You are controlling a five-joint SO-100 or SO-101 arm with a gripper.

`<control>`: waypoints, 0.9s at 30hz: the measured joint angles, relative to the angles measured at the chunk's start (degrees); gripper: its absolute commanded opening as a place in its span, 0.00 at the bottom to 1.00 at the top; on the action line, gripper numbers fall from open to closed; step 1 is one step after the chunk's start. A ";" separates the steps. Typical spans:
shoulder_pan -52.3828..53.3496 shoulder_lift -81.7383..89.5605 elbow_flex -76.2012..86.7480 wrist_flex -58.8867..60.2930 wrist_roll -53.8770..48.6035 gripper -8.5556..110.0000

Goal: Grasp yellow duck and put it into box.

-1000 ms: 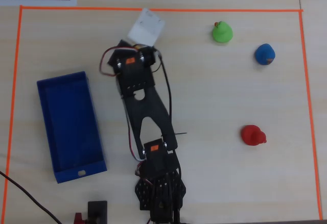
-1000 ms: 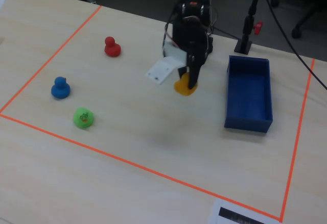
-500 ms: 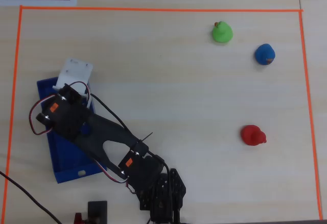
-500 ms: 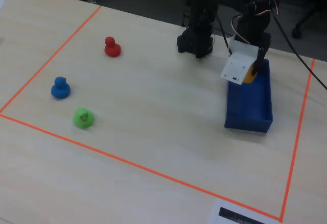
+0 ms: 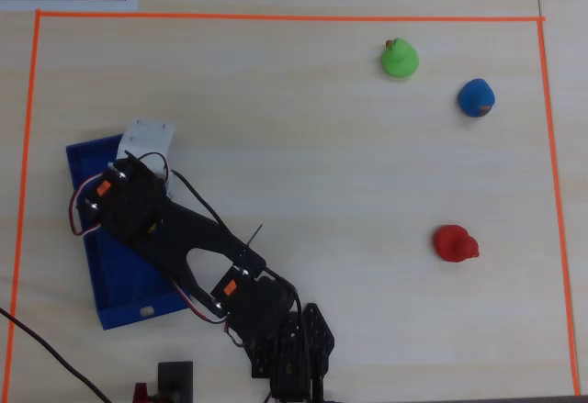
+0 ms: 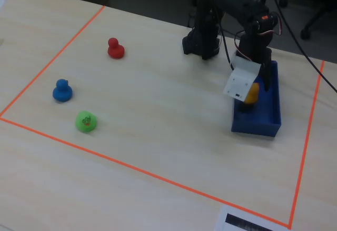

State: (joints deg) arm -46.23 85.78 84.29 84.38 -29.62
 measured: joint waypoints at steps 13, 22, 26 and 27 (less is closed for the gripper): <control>20.30 16.08 -12.48 4.57 -13.10 0.07; 44.65 42.63 22.76 -26.37 -31.90 0.07; 47.20 55.63 47.20 -37.97 -34.89 0.07; 47.20 58.80 53.17 -40.34 -35.33 0.07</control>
State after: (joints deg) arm 0.97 144.58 137.46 44.03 -64.95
